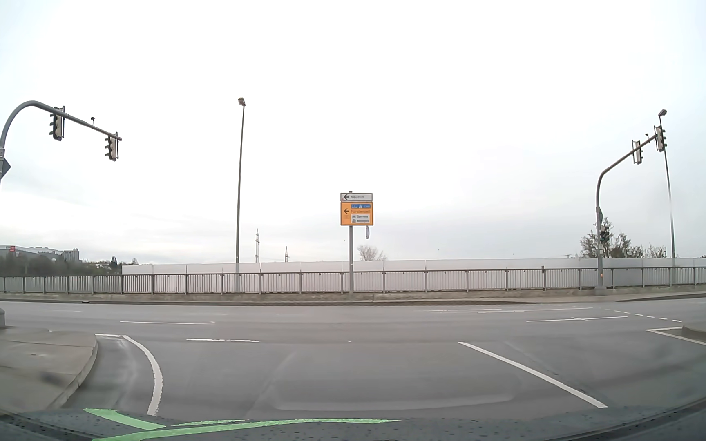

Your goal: Follow the waypoints while adhering to traffic rules and regulations

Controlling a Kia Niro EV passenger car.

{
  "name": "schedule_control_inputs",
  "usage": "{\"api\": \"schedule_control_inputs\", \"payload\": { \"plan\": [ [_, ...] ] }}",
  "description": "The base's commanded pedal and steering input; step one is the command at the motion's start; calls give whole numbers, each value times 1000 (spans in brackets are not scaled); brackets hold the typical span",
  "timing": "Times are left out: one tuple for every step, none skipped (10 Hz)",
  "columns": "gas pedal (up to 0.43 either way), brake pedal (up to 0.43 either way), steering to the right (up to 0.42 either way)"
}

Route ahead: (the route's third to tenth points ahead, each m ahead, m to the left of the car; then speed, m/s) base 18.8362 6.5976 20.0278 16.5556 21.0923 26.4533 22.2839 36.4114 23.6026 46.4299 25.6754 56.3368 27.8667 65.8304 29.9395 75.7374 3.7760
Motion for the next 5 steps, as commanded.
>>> {"api": "schedule_control_inputs", "payload": {
  "plan": [
    [268,0,-86],
    [248,0,-96],
    [228,0,-108],
    [228,0,-121],
    [220,0,-135]
  ]
}}
